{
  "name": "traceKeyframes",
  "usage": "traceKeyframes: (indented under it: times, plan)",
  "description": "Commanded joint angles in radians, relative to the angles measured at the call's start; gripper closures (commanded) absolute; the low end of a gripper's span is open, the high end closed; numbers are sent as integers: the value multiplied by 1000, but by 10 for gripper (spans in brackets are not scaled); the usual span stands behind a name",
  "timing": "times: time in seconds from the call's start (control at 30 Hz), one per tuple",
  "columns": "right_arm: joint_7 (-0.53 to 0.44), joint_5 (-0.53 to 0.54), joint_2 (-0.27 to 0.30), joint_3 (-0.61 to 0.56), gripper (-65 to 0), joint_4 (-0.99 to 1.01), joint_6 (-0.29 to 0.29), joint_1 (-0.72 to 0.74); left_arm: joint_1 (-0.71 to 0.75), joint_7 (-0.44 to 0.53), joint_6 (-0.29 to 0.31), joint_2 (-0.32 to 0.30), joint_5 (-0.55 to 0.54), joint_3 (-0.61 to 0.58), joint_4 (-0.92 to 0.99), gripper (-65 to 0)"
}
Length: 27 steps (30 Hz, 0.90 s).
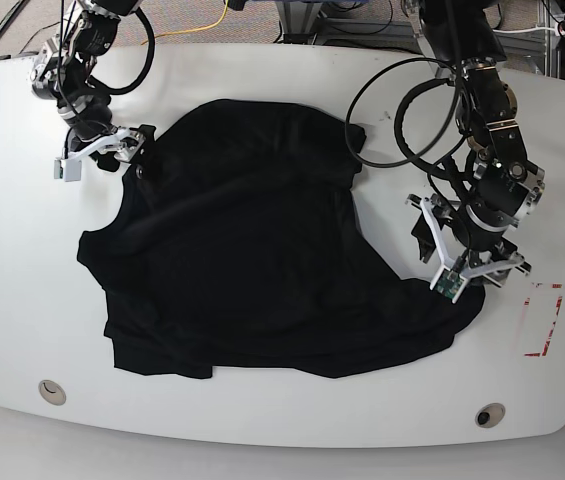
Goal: Layout the t-shirt on the table in an organized manner, then fold the t-shirt properly
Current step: 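Smooth the shirt flat, then grasp its corners with both grippers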
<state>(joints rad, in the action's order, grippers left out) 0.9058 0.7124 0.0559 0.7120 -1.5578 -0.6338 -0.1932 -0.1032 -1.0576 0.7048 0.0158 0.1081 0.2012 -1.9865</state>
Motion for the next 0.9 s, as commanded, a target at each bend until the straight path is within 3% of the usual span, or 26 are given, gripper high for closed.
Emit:
traceKeyframes:
  times: [0.0, 0.23, 0.43, 0.8, 0.87]
  plan:
    - [-11, 17, 14, 1, -650, 4, -5, -2, -63, 20, -7, -35, -5, 20, -15, -379]
    - [-11, 14, 8, -10, -650, 24, -5, -2, -96, 23, -7, -72, -5, 51, 0, -379]
    - [-11, 19, 8, -96, -650, 24, -5, -1, -120, 89, -7, -83, -3, 96, 31, -379]
    - [-14, 14, -11, -96, -650, 24, 2, 36, -120, 121, -7, -103, -3, 146, 65, -379]
    - [-14, 14, -9, -96, -617, 24, 2, 53, -120, 122, -7, -104, -3, 149, 94, -379]
